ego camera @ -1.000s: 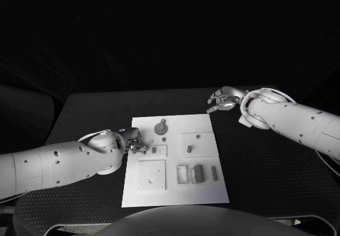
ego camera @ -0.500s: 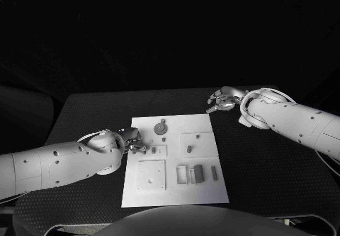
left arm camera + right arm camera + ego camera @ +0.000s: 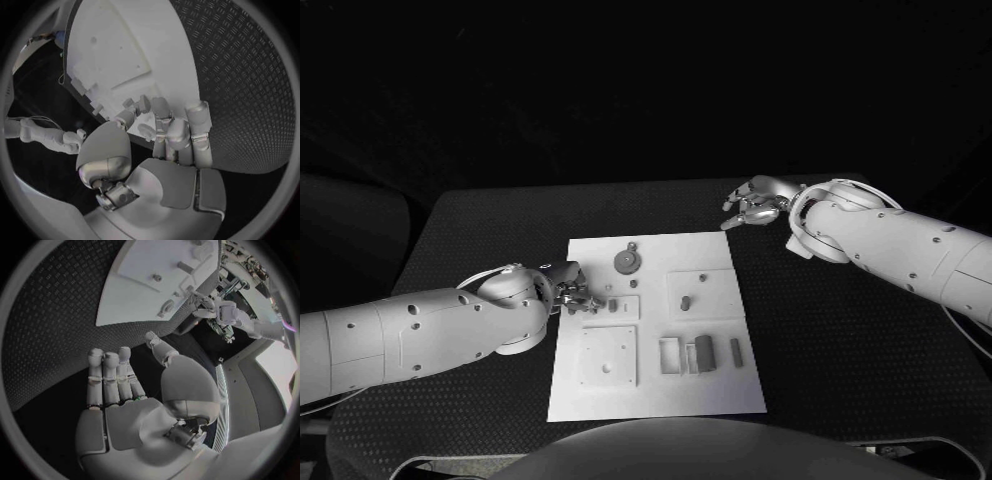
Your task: Assemble the parts on the task board
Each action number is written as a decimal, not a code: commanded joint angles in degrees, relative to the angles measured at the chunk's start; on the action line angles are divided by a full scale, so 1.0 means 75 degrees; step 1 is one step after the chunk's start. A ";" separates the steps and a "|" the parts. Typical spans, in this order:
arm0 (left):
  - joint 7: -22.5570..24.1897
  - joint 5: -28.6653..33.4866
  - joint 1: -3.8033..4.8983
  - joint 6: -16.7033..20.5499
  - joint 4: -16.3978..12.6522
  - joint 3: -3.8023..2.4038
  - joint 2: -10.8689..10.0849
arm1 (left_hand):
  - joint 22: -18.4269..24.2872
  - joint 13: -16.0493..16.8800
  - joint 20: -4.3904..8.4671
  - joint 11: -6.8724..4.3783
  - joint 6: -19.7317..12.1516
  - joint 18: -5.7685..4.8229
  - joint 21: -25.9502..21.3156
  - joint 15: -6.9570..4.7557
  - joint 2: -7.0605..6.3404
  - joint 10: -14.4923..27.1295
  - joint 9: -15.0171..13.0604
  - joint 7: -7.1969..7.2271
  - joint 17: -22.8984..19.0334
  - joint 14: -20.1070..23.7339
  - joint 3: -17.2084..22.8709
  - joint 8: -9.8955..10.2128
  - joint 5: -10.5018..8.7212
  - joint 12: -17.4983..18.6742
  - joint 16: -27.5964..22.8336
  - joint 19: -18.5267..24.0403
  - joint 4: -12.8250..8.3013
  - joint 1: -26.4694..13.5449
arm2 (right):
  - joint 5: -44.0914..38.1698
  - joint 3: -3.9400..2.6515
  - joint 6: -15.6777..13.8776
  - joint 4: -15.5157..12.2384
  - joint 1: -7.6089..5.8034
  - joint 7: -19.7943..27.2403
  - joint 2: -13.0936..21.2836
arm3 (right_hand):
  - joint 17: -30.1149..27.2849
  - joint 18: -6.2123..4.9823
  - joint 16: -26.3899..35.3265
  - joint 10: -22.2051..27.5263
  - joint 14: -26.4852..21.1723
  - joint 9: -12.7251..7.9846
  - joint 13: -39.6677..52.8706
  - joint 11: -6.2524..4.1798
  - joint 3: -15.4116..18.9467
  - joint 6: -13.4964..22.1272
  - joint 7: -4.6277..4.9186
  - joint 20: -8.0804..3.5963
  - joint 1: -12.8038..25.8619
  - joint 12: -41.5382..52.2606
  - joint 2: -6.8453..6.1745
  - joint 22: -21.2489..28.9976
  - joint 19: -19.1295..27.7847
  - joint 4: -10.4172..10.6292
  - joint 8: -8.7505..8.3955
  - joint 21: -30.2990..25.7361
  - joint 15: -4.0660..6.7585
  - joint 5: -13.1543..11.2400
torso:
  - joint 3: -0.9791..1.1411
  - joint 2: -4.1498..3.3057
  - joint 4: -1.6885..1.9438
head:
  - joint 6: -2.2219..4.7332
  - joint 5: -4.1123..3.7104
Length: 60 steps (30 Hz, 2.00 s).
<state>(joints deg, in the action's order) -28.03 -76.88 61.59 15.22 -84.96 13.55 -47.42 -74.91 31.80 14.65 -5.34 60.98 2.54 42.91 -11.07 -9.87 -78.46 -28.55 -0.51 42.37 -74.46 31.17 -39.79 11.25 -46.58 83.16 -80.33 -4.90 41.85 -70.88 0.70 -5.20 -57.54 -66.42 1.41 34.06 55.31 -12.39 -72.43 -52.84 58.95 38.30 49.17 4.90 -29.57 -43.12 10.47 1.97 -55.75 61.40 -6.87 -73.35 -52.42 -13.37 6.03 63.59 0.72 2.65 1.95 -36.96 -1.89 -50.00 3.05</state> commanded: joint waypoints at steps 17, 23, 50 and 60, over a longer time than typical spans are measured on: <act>0.0221 0.0717 -0.0008 0.0166 0.0005 0.0005 -0.0021 | -0.0130 0.0019 0.0016 -0.0011 -0.0004 0.0242 0.0033 -0.0058 0.0845 -0.0018 0.0104 -0.0006 0.0005 0.0050 -0.0148 -0.0047 0.0158 0.0012 0.0044 0.0021 -0.0883 0.0307 | -0.0058 -0.0002 0.0075 0.0050 0.0004 -0.0018 -0.0007 | -0.0015 -0.0348 -0.0031 0.0067 -0.0009 -0.0011 -0.0013 0.0004 -0.0014 0.0061 0.0130 -0.0056 0.0079 0.0039 0.0007 -0.0002 -0.0003 0.0048 0.0030 -0.0036 0.0072 0.0015 | 0.0003 0.0000 -0.0009 | 0.0001 0.0006; 0.0284 0.0845 -0.0008 0.0175 -0.0011 0.0005 -0.0024 | -0.0127 0.0019 0.0013 -0.0009 0.0004 0.0242 0.0036 -0.0054 0.0931 -0.0023 0.0122 -0.0007 0.0003 0.0042 -0.0078 -0.0061 0.0162 0.0012 0.0045 0.0012 -0.1101 0.0493 | -0.0058 -0.0002 0.0075 0.0099 0.0007 -0.0020 0.0001 | -0.0016 -0.0348 -0.0031 0.0067 -0.0009 -0.0011 -0.0015 0.0005 -0.0015 0.0062 0.0130 -0.0056 0.0079 0.0039 0.0009 -0.0002 -0.0002 0.0048 0.0031 -0.0037 0.0072 0.0015 | 0.0004 -0.0001 -0.0004 | 0.0001 0.0002; 0.0729 0.0724 -0.0008 0.0563 -0.0077 0.0005 -0.0043 | -0.0124 0.0025 -0.0006 -0.0004 0.0082 0.0223 0.0047 -0.0038 0.1091 -0.0083 0.0182 -0.0002 0.0007 0.0005 0.0560 -0.0130 -0.0029 -0.0006 0.0086 -0.0045 -0.1417 0.1712 | -0.0058 -0.0002 0.0086 0.0117 0.0029 -0.0015 0.0012 | -0.0019 -0.0348 -0.0030 0.0068 -0.0011 -0.0013 -0.0022 0.0006 -0.0008 0.0062 0.0131 -0.0054 0.0097 0.0041 0.0010 -0.0002 -0.0001 0.0060 0.0033 -0.0038 0.0071 0.0015 | -0.0001 0.0000 0.0006 | 0.0001 0.0008; 0.0819 0.0520 -0.0011 0.0778 -0.0161 0.0006 -0.0101 | -0.0128 0.0027 -0.0007 -0.0008 0.0100 0.0220 0.0056 -0.0039 0.1094 -0.0099 0.0185 0.0003 0.0015 0.0001 0.0585 -0.0139 -0.0008 -0.0012 0.0101 -0.0053 -0.1435 0.1774 | -0.0058 -0.0002 0.0097 0.0117 0.0031 -0.0012 0.0015 | -0.0020 -0.0348 -0.0030 0.0068 -0.0012 -0.0014 -0.0024 0.0006 -0.0006 0.0063 0.0131 -0.0053 0.0107 0.0042 0.0010 -0.0001 -0.0001 0.0067 0.0033 -0.0039 0.0071 0.0015 | -0.0003 -0.0001 0.0004 | 0.0001 0.0031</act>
<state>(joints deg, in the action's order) -23.34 -71.61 61.52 19.36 -85.96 13.61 -48.15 -74.93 31.93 14.61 -5.33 61.30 2.06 43.13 -11.03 -4.81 -78.69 -27.12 -0.40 42.42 -74.29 32.80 -40.59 11.01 -46.58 83.61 -80.39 -13.15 51.28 -70.91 0.70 -5.11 -56.64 -66.21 1.23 34.16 55.23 -12.39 -72.43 -52.84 58.83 38.26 49.09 4.91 -29.72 -43.01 10.43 2.09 -55.52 61.40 -6.64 -73.35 -52.50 -13.21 6.03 63.59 1.01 2.65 1.93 -36.97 -1.86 -50.00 3.24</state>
